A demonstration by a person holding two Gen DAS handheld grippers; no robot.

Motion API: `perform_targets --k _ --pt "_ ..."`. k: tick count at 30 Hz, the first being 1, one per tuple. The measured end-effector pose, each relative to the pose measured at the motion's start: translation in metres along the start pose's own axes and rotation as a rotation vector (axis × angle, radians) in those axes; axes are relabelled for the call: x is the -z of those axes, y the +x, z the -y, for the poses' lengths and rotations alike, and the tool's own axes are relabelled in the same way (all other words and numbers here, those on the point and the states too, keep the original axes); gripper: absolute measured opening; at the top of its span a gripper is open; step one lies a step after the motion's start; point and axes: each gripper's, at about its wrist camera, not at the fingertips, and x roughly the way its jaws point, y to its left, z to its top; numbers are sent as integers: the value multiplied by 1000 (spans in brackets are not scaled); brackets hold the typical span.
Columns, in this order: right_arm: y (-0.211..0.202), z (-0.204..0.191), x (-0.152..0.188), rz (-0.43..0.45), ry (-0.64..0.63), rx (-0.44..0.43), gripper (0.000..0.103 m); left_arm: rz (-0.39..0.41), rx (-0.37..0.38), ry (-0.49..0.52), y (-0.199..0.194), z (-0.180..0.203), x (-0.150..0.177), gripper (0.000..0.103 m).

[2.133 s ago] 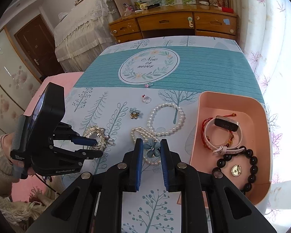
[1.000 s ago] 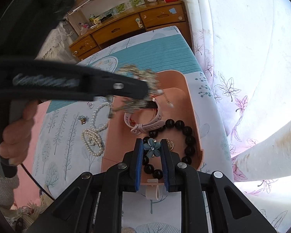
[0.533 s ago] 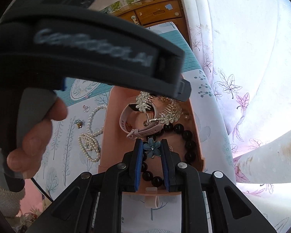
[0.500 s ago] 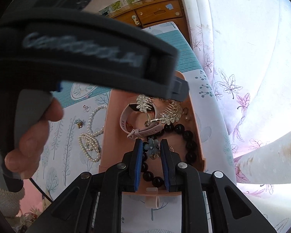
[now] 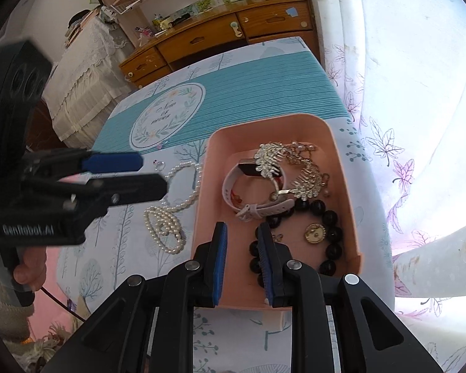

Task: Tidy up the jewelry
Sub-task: 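Withdraw both tools from the tray, then reach the right tool to the pearl bracelet while the left tool moves toward the flower brooch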

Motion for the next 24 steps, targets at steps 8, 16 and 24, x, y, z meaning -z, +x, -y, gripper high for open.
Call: perform_targets --k 8,16,24 --pt "3 -39 -1 -24 -79 -37 20 43 -54 -186 -13 -54 68 56" --pt "20 -86 -34 -85 -184 -74 20 2 -89 -213 -26 -86 84 56" --pt "84 -129 -105 -260 -390 -32 20 -39 -113 -151 -5 -104 57 56"
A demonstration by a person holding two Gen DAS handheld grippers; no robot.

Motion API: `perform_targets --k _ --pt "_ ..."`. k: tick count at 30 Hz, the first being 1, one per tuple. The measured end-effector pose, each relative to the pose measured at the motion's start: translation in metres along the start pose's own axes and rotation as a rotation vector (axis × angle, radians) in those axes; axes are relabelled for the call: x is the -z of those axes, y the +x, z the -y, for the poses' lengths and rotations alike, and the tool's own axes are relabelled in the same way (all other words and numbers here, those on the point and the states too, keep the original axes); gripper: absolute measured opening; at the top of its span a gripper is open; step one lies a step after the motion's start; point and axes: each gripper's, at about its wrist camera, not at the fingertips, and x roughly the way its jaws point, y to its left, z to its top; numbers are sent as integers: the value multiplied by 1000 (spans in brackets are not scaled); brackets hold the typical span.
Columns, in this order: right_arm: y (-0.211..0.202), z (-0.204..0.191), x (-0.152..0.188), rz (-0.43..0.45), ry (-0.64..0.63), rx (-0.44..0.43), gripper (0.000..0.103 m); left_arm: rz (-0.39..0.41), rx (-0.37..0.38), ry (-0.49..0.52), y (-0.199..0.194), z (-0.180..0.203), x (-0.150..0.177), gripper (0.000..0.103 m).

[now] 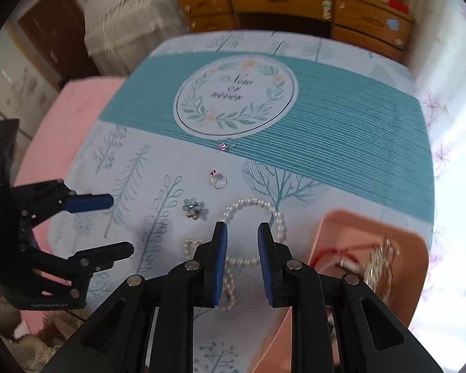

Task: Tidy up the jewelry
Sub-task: 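Reach the right tool to the pearl bracelet while the left tool moves toward the flower brooch, then grasp the pearl bracelet with the right tool while the left tool grasps the blue flower brooch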

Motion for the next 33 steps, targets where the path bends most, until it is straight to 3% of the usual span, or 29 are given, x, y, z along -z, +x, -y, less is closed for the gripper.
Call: perform_targets --k 8,14,23,25,33 --pt "63 0 -43 -213 -133 46 20 -58 25 9 42 -2 -21 56" --pt "90 2 -45 -287 -209 88 20 -65 61 3 54 -1 -26 56" --pt "88 4 -40 -261 -273 124 17 -54 64 25 63 12 -32 54" --pt "85 8 -40 -250 -262 133 8 -56 63 25 66 14 -34 48" --pt "46 24 -36 -131 -153 85 7 -54 58 5 71 11 -37 18"
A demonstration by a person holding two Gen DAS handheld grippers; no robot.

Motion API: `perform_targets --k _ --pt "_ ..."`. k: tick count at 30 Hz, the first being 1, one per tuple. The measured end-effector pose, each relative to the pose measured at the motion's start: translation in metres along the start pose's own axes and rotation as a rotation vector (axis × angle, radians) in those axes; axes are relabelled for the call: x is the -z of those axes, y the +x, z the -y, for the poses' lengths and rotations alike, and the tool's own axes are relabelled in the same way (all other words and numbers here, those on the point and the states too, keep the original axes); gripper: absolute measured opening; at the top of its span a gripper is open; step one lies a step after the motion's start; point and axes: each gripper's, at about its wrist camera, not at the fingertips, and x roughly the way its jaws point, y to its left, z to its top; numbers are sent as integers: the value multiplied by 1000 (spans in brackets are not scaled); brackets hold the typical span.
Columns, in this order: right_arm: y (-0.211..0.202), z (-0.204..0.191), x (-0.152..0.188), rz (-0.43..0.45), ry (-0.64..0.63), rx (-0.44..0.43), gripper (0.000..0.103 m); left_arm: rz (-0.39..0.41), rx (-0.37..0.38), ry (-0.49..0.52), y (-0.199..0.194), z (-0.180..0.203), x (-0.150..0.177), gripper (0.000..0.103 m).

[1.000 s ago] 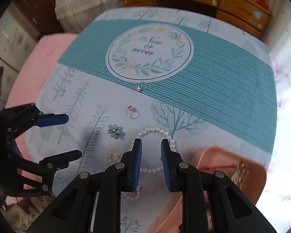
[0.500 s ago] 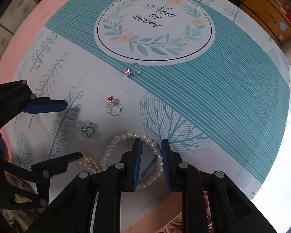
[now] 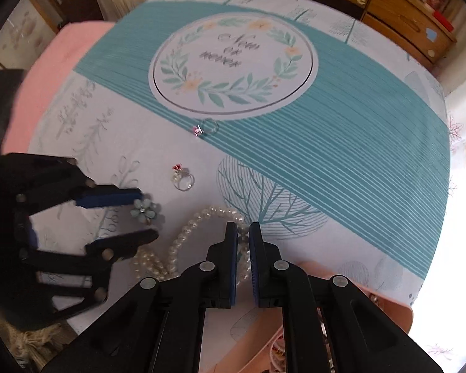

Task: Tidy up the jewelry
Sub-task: 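Grasp the pearl bracelet with the right tool while the left tool grasps the blue flower brooch, then lower the bracelet and brooch into the peach tray and open both tools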

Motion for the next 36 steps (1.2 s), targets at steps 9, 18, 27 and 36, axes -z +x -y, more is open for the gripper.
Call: perform_targets --k 9,18,27,36 --pt "-73 -5 24 187 75 -44 7 36 7 -2 -26 12 -2 17" --pt "-159 -3 80 343 171 -18 7 153 33 114 -85 74 -13 17" --pt "-167 8 151 283 239 5 7 186 51 179 -105 130 -17 17" --pt "-110 9 181 186 301 -59 7 164 57 200 -92 150 -24 17"
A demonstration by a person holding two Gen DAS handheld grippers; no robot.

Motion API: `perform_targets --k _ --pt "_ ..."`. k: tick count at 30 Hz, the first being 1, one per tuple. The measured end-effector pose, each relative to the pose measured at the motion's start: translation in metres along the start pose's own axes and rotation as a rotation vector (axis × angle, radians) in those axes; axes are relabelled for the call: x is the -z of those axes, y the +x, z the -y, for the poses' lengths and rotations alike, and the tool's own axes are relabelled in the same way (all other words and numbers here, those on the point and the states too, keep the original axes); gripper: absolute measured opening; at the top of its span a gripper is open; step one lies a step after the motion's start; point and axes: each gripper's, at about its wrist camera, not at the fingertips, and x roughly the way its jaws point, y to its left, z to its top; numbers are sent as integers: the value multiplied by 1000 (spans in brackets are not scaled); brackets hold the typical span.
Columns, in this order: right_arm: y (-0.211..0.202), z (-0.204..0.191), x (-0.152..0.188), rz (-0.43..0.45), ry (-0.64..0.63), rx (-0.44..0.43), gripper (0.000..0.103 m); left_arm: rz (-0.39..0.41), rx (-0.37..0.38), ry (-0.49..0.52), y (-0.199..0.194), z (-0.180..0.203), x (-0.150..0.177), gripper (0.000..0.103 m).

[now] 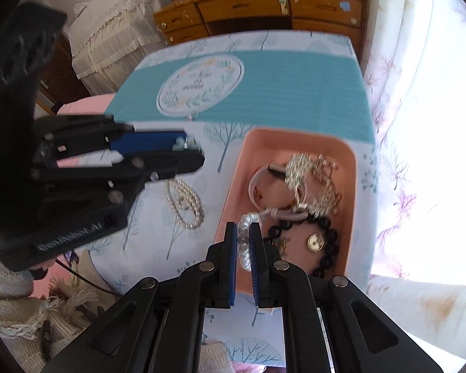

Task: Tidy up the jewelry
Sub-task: 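Lower the bracelet and brooch into the peach tray and open both tools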

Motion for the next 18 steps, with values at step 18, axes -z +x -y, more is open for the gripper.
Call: perform_targets --k 18 --pt "1 58 35 56 295 71 10 -104 81 66 50 38 14 17"
